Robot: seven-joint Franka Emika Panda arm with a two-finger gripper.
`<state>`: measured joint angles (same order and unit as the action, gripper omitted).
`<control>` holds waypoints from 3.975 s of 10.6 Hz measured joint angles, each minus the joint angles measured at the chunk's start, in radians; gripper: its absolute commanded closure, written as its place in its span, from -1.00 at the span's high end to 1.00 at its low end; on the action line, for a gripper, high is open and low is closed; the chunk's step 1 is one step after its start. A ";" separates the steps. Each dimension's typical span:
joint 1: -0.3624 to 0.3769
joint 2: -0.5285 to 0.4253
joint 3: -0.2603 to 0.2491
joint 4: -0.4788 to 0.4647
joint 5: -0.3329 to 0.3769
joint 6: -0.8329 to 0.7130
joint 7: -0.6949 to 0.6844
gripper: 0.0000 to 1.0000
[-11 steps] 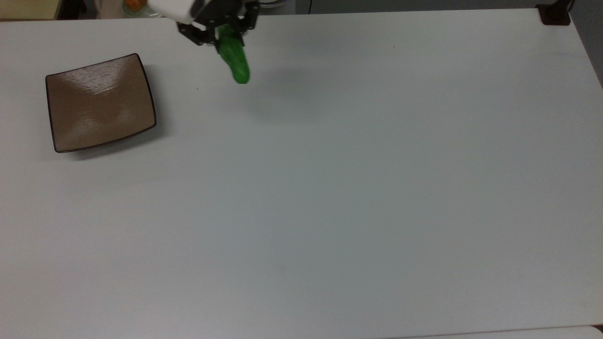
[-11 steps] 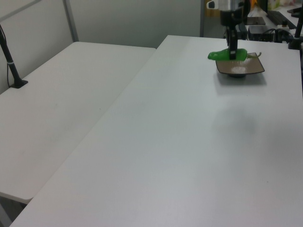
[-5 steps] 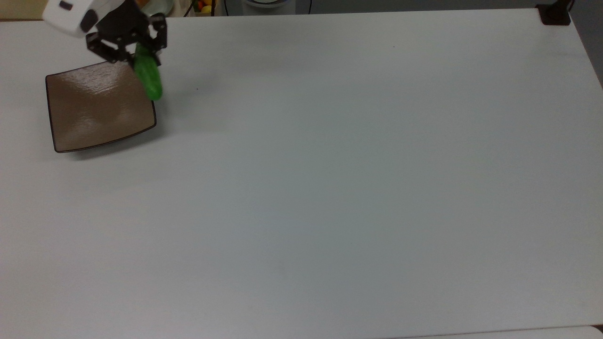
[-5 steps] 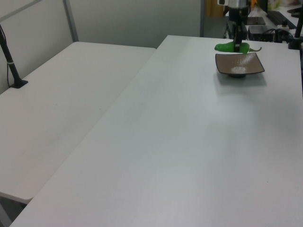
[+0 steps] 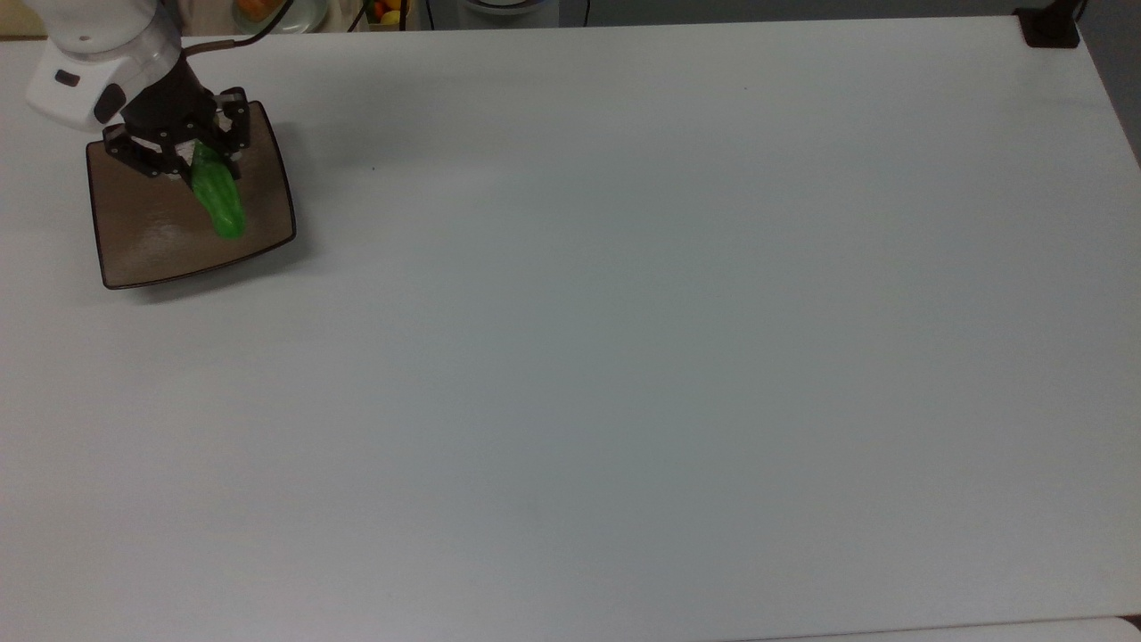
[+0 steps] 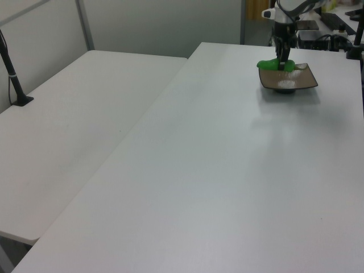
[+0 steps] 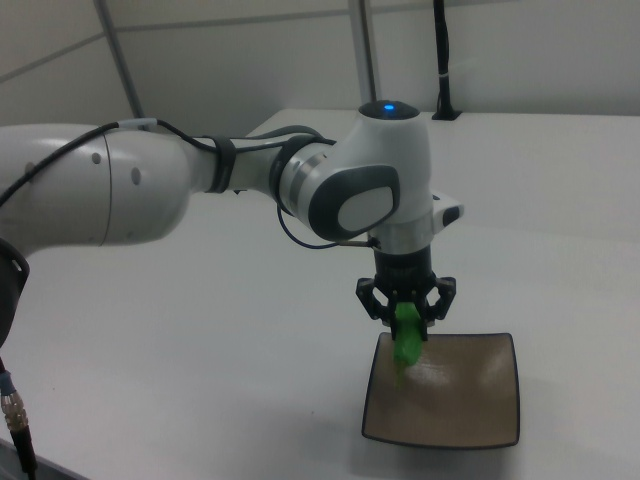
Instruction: Chili peppers are placed on a ceramic plate
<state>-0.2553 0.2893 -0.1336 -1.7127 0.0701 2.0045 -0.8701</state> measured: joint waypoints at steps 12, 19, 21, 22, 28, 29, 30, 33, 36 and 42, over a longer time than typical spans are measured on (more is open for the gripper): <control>-0.074 0.120 0.000 -0.005 0.000 0.093 -0.064 1.00; -0.076 0.116 0.000 -0.001 0.001 0.093 -0.050 1.00; -0.066 0.085 0.001 0.007 0.005 0.083 0.048 1.00; -0.053 0.056 0.003 0.017 0.005 0.056 0.116 1.00; 0.117 -0.185 0.009 0.140 0.005 -0.300 0.416 1.00; 0.157 -0.219 0.010 0.156 0.005 -0.366 0.453 1.00; 0.193 -0.250 0.011 0.162 0.005 -0.413 0.482 1.00; 0.317 -0.308 0.016 0.162 0.005 -0.470 0.608 1.00; 0.376 -0.307 0.081 0.156 0.005 -0.468 0.749 1.00; 0.391 -0.288 0.113 0.077 0.005 -0.304 0.757 1.00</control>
<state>0.1356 0.0017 -0.0202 -1.6361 0.0748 1.7008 -0.1131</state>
